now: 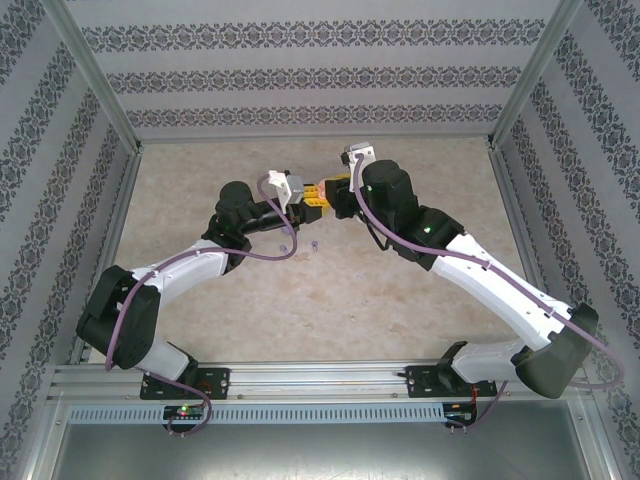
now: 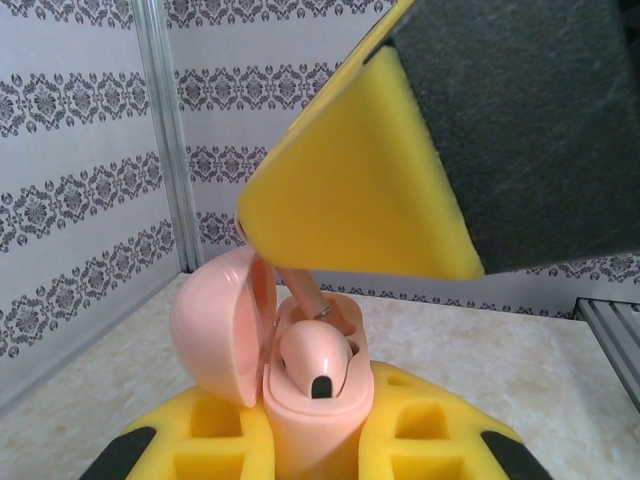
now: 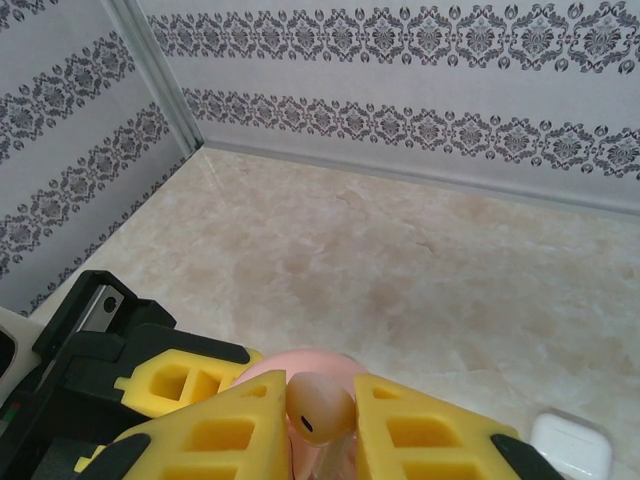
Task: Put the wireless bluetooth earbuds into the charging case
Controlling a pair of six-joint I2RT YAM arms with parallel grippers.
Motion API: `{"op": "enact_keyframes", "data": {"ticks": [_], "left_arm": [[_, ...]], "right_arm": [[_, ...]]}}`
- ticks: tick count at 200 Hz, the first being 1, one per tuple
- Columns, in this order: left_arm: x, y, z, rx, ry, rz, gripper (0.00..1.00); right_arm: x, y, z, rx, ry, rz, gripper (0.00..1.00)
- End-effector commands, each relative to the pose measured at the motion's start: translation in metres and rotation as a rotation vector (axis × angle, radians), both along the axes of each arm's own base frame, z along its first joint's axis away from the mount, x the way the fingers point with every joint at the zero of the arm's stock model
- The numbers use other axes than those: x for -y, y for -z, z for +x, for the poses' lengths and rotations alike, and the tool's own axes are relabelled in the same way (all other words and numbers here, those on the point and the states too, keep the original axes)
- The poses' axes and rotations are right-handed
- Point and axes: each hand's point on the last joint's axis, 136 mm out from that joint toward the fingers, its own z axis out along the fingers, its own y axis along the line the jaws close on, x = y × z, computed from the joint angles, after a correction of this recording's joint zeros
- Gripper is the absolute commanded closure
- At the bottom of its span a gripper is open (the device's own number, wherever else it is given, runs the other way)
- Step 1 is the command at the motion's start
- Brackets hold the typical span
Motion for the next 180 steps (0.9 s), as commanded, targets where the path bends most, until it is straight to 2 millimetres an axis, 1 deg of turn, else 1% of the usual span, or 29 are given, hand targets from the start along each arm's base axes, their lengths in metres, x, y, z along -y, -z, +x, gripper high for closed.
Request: {"op": "enact_keyframes", "data": {"ticks": [1,64,113,150,180], "left_arm": [[0.004,-0.029,-0.009,0.074,0.031,-0.047,1.00],[0.004,-0.033,-0.008,0.083,0.022,-0.054,1.00],[0.004,-0.030,-0.005,0.079,0.011,-0.051,1.00],[0.004,-0.034,-0.005,0.080,0.010,-0.058,1.00],[0.004,-0.037,-0.006,0.081,0.015,-0.063,1.00]], "right_arm": [[-0.003,0.010,0.001,-0.026,-0.004,0.018,0.79],[0.001,0.019,-0.004,-0.042,-0.007,0.007,0.80],[0.004,0.022,-0.009,-0.045,-0.013,0.002,0.81],[-0.005,0.031,-0.013,-0.059,-0.078,-0.034,0.81],[-0.016,0.048,-0.018,-0.064,-0.163,-0.124,0.81]]}}
